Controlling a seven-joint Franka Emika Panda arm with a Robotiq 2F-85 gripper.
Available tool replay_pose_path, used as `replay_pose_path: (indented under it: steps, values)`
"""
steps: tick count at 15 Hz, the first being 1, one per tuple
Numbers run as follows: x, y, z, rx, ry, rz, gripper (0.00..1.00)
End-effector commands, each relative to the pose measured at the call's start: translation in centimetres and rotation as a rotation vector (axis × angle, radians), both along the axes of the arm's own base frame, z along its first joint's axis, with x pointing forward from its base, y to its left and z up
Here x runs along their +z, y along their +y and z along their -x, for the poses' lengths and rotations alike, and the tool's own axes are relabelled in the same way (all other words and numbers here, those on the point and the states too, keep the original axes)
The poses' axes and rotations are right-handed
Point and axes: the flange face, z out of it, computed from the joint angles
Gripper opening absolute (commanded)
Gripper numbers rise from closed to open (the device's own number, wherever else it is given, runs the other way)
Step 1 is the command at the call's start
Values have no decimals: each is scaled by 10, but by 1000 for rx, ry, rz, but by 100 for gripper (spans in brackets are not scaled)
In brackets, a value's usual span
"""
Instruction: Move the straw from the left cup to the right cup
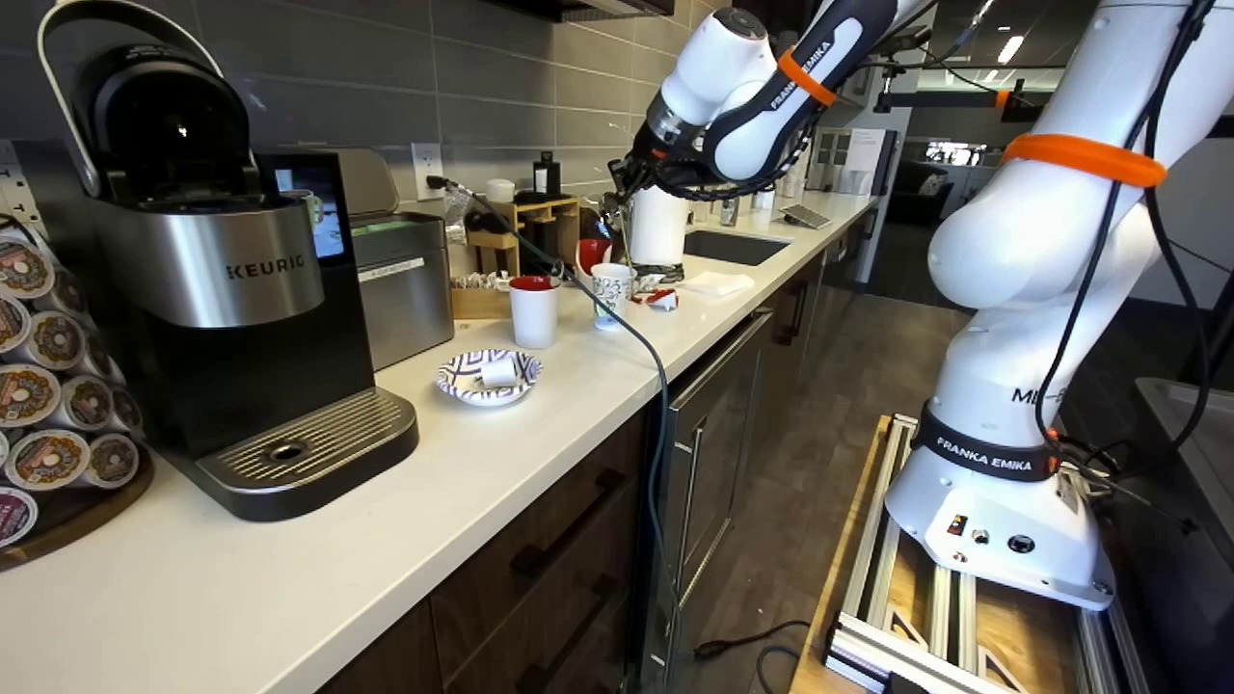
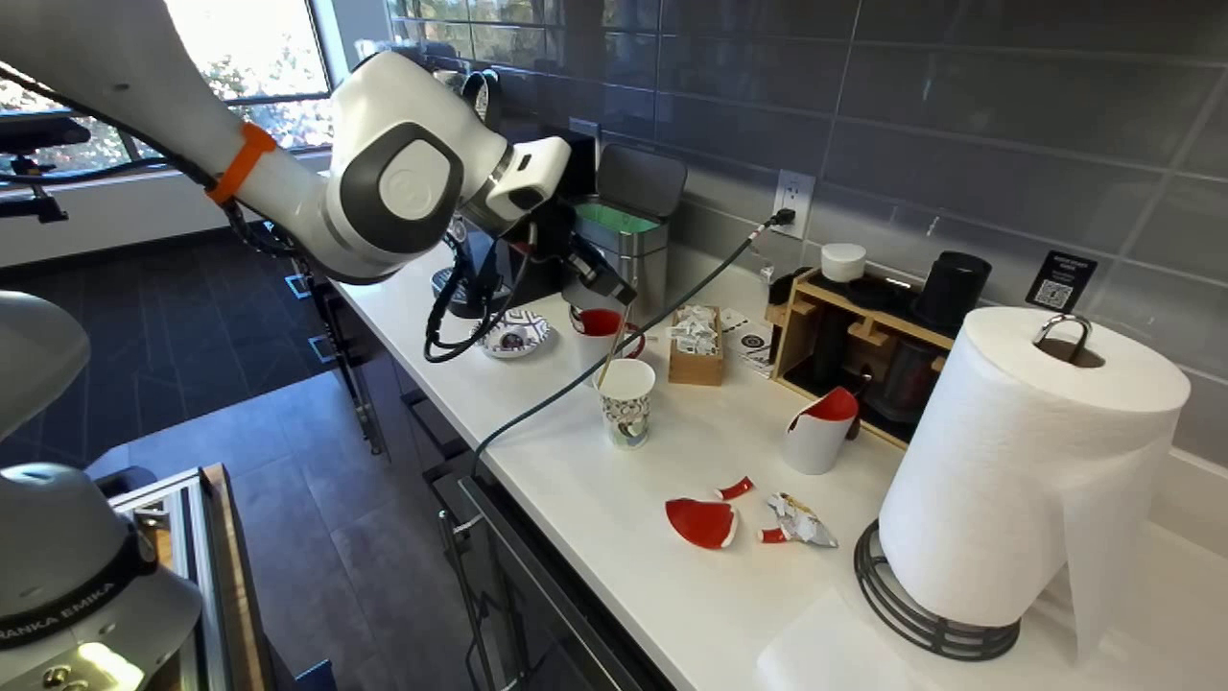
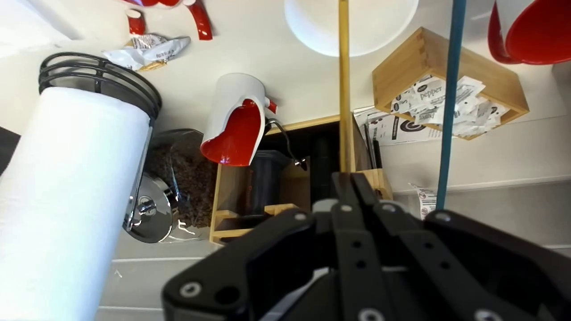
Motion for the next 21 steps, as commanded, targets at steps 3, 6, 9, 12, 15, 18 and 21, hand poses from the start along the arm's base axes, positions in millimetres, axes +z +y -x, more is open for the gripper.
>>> replay_pose_path:
  steps: [3, 6, 9, 12, 15, 18, 21]
  values:
    - [-1, 12, -12, 15, -28, -10, 1]
    - [6, 23, -16, 35, -49, -6, 1]
    - [8, 25, -20, 38, -47, 14, 1]
    - [8, 19, -19, 22, -37, 50, 1]
    - [0, 13, -19, 15, -27, 61, 1]
    - [-11, 14, -20, 17, -12, 53, 1]
    - [-21, 17, -22, 20, -1, 44, 29]
